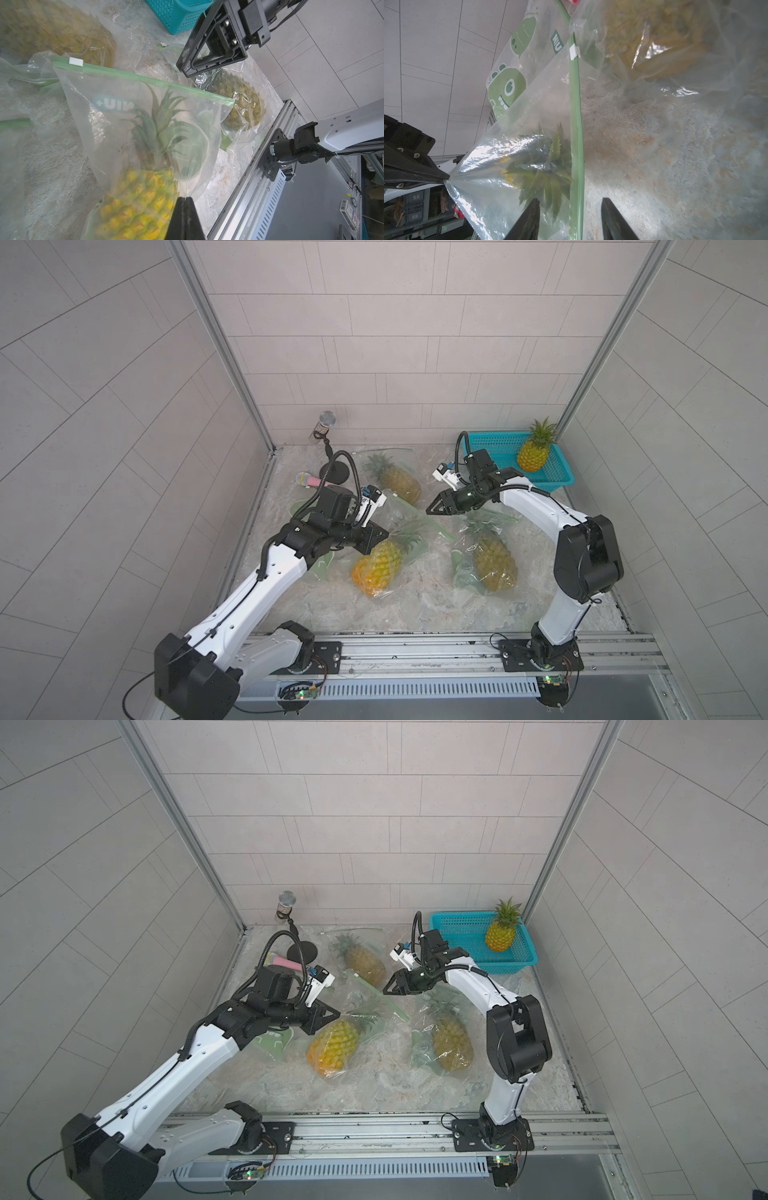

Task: Open the zip-top bag and take out the pineapple
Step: Adjust the zipper food storage bag at the center of the board.

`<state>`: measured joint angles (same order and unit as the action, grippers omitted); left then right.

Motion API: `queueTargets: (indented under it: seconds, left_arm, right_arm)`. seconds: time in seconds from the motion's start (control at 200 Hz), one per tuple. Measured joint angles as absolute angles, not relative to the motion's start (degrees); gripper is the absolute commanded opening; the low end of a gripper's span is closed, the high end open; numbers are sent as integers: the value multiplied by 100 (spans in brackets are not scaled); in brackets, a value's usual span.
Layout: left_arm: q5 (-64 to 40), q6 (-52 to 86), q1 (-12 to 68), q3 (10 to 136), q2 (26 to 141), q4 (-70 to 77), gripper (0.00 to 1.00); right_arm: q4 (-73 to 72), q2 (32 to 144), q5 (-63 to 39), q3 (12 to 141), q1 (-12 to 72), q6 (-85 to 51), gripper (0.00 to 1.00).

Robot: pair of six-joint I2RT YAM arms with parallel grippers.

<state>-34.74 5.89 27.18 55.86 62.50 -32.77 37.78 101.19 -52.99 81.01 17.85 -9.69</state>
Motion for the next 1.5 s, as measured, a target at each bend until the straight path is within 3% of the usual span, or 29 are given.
queueTargets:
  seconds: [0.465, 0.69, 0.785, 1.031, 1.121, 1.276, 1.501]
  left_arm:
    - [-3483, 554, 2718, 5566, 6224, -3221, 0]
    - [-3494, 550, 2718, 5520, 6184, -3173, 0]
    - [-3492, 550, 2718, 5500, 6141, -3173, 0]
    - [-3441, 552, 2718, 5468, 6053, -3162, 0]
    - [-3385, 545, 2718, 5465, 5999, -3155, 17]
    - [-3251, 683, 2720, 5468, 5802, -2919, 37]
    - [-2757, 794, 2718, 5605, 5577, -2875, 47]
  right_arm:
    - [3970, 10569, -5647, 8254, 1988, -996, 44]
    - [3986, 10685, -5680, 8364, 2032, -1020, 17]
    - [4001, 10694, -5677, 8379, 2032, -1004, 0]
    - [4025, 10641, -5594, 8412, 2043, -1041, 0]
    - [4049, 10490, -5433, 8418, 2064, -1031, 0]
    - [4150, 10060, -5094, 8543, 2102, -932, 0]
    - [4318, 9325, -4731, 8755, 2233, -519, 0]
